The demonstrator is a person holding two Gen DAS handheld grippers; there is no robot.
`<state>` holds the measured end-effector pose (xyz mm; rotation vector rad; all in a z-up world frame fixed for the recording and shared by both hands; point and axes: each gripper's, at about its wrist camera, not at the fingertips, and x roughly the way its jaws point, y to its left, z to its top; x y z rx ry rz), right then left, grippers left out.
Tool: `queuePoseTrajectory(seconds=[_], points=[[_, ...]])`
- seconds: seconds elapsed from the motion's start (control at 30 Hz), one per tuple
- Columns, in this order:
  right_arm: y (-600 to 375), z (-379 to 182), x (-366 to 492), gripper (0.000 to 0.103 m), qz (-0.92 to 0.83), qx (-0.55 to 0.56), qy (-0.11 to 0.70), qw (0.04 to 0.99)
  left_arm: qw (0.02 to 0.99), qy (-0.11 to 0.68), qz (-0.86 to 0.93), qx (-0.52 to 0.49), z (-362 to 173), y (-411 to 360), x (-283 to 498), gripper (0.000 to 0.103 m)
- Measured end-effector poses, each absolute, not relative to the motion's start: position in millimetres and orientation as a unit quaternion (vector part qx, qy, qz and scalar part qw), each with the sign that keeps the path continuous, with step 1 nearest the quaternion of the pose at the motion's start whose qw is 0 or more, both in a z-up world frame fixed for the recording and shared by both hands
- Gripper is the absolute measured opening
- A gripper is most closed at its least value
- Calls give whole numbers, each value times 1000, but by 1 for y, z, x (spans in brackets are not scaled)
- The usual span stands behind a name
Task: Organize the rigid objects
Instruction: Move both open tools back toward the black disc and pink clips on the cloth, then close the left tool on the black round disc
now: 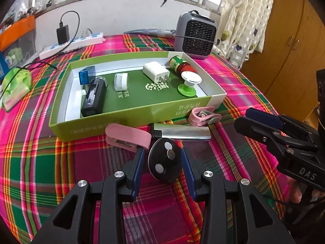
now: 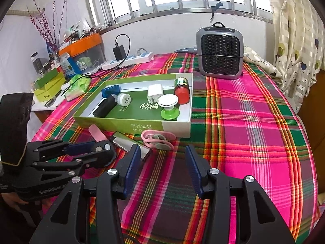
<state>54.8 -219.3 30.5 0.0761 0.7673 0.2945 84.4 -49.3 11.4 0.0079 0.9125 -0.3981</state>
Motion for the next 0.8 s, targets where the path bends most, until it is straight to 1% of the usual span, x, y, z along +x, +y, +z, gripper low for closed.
queuePoseTrajectory(seconds=[0.37,0.4,0.47,0.63,0.8], points=[[-219,28,56,47,144,37,376,915,877,443,-185,-7,9,-47,90,35],[-219,28,56,47,144,36,377,914,877,443,-185,-8,9,-47,90,34],[-219,28,56,47,144,35,377,914,878,441,-187,-8,9,-47,90,27],[-218,27,56,47,141,33,378,914,880,436,-186,-7,11,-45,88,24],[-216,27,56,47,140,28,380,914,881,436,-184,-10,12,-40,85,24]])
